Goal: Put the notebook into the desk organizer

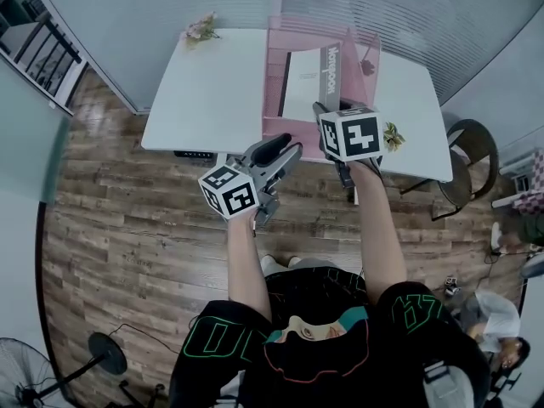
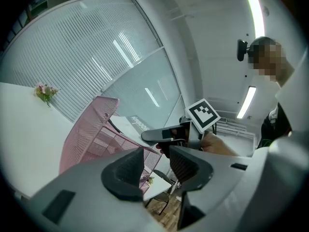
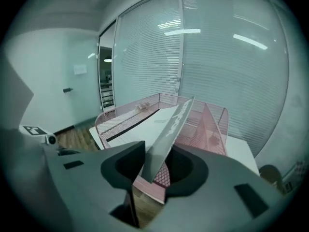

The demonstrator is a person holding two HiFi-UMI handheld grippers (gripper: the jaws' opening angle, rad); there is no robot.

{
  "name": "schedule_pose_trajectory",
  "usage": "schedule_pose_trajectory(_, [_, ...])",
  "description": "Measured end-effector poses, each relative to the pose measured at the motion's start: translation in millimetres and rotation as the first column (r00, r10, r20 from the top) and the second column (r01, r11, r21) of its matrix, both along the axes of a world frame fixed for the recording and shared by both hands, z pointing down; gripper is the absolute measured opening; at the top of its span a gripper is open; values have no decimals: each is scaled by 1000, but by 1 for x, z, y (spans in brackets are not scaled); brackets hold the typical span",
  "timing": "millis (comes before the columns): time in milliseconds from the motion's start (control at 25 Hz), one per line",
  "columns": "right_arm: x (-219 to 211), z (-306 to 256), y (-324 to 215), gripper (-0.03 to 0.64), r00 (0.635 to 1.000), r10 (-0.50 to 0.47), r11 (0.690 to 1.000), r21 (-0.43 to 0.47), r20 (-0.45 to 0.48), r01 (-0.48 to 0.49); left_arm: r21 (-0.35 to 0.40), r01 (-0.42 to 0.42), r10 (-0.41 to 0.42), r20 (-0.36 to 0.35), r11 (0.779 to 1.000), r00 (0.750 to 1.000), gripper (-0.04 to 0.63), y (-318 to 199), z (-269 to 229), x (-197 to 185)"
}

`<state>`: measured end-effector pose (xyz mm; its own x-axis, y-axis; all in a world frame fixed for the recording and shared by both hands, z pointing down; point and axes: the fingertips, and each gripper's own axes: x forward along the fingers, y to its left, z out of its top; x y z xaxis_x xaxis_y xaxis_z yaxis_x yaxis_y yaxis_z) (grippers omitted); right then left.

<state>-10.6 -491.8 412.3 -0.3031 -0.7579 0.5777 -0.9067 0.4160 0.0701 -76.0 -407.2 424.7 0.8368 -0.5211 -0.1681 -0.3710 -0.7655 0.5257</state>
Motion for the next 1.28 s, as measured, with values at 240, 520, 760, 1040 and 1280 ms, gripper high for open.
schedule_pose_trajectory(240, [-2, 5, -12, 127, 982, -28, 999, 28, -189, 34, 9, 0, 0, -11, 1000, 1000, 158, -4, -2, -2])
schedule_pose_trajectory(520, [3, 4, -15, 166, 956, -26, 997, 59, -294, 45, 12, 8, -8, -22, 1000, 1000, 155, -6, -2, -5])
schedule_pose_trajectory(760, [11, 1, -19, 285, 940, 6, 996, 91, -340, 26, 15, 7, -7, -26, 1000, 1000, 152, -6, -5, -7])
schedule_pose_trajectory(1040, [15, -11, -8, 247, 975, 41, 974, 225, -216, 9, 50, 74, -73, -15, 996, 997, 116, -10, -13, -11])
schedule_pose_trajectory(1280, [22, -34, 4, 92, 998, 33, 931, 365, -46, -14, 99, 187, -193, 62, 977, 979, 40, -17, -26, -20])
